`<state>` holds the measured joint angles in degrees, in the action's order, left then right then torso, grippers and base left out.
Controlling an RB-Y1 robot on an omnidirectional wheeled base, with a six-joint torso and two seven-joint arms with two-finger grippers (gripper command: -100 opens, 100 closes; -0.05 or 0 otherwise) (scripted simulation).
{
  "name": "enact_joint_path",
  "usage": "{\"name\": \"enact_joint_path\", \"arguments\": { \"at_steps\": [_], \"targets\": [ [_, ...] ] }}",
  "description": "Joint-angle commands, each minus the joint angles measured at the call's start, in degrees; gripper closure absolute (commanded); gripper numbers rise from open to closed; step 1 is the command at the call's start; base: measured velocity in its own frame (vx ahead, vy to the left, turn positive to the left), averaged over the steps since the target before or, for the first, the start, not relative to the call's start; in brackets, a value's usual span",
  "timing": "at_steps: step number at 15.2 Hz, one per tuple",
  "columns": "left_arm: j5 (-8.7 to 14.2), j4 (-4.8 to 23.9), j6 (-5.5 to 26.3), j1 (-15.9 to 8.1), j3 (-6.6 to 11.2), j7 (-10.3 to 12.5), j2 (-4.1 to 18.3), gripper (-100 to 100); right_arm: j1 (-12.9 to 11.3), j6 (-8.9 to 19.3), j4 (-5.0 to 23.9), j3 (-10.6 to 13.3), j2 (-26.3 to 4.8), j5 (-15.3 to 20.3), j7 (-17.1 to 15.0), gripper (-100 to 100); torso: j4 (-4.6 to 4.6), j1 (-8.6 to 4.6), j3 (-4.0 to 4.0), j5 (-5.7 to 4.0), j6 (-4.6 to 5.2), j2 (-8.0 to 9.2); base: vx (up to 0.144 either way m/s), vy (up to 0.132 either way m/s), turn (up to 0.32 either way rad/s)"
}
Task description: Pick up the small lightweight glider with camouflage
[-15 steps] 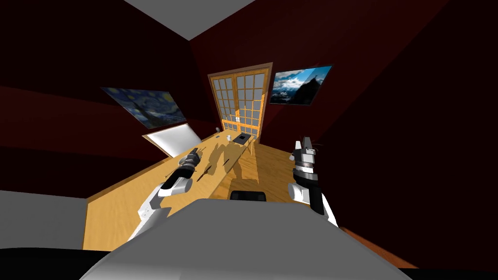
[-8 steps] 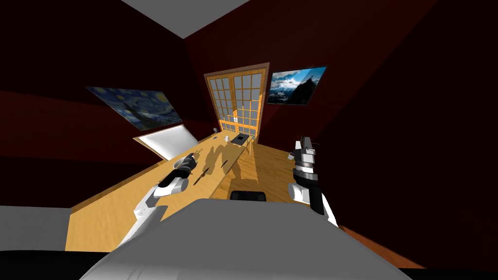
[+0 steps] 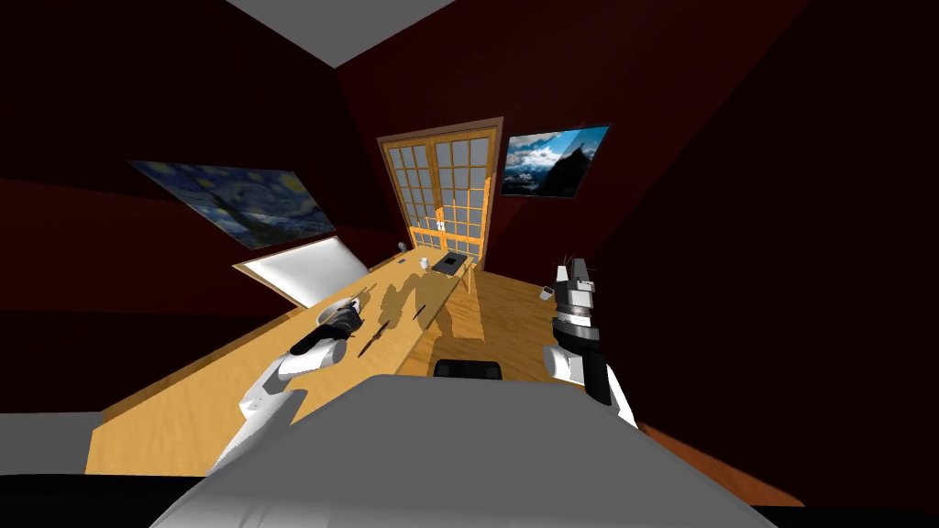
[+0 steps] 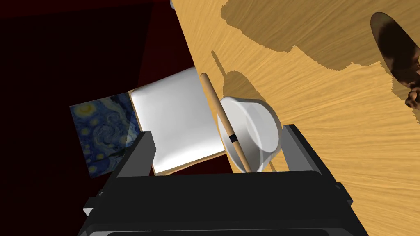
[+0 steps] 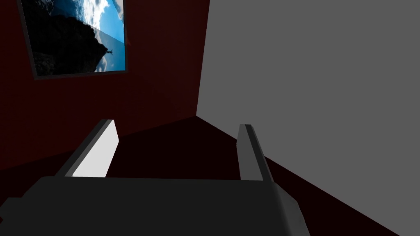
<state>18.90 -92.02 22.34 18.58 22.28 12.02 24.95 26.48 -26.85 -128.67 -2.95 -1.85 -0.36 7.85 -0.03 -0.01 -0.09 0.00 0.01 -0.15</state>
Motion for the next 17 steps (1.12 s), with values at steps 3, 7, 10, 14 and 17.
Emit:
{"name": "enact_joint_path", "arguments": {
  "at_steps": [3, 7, 10, 14, 17],
  "targets": [
    [1.73, 4.86, 5.21, -0.8, 1.96, 2.09, 0.75, -100, 0.0, 0.0, 0.0, 0.0, 0.0, 0.0, 0.0, 0, -0.01, 0.0, -0.02, 0.0, 0.0, -0.04, 0.047, -0.003, -0.08],
    [2.75, 7.59, 8.38, -1.29, 3.06, 3.25, 1.2, -100, 0.0, 0.0, 0.0, 0.0, 0.0, 0.0, 0.0, 0, -0.01, -0.01, -0.02, 0.01, -0.01, -0.03, 0.034, -0.002, -0.044],
    [4.75, 12.26, 12.54, -2.25, 5.2, 5.5, 1.99, -100, 0.0, 0.0, 0.0, 0.0, 0.0, 0.0, 0.0, 0, 0.0, 0.0, 0.0, 0.0, -0.01, 0.0, 0.037, 0.001, -0.073],
    [5.71, 15.45, 16.52, -2.71, 6.23, 6.6, 2.33, -100, 0.0, 0.0, 0.0, 0.0, 0.0, 0.0, 0.0, 0, -0.01, -0.02, -0.02, 0.0, 0.0, -0.03, 0.041, -0.002, -0.051],
    [6.64, 17.93, 19.08, -3.16, 7.22, 7.66, 2.64, -100, 0.0, 0.0, 0.0, 0.0, 0.0, 0.0, 0.0, 0, 0.0, -0.01, 0.0, 0.0, 0.0, 0.01, 0.029, 0.003, -0.046]
  ]
}}
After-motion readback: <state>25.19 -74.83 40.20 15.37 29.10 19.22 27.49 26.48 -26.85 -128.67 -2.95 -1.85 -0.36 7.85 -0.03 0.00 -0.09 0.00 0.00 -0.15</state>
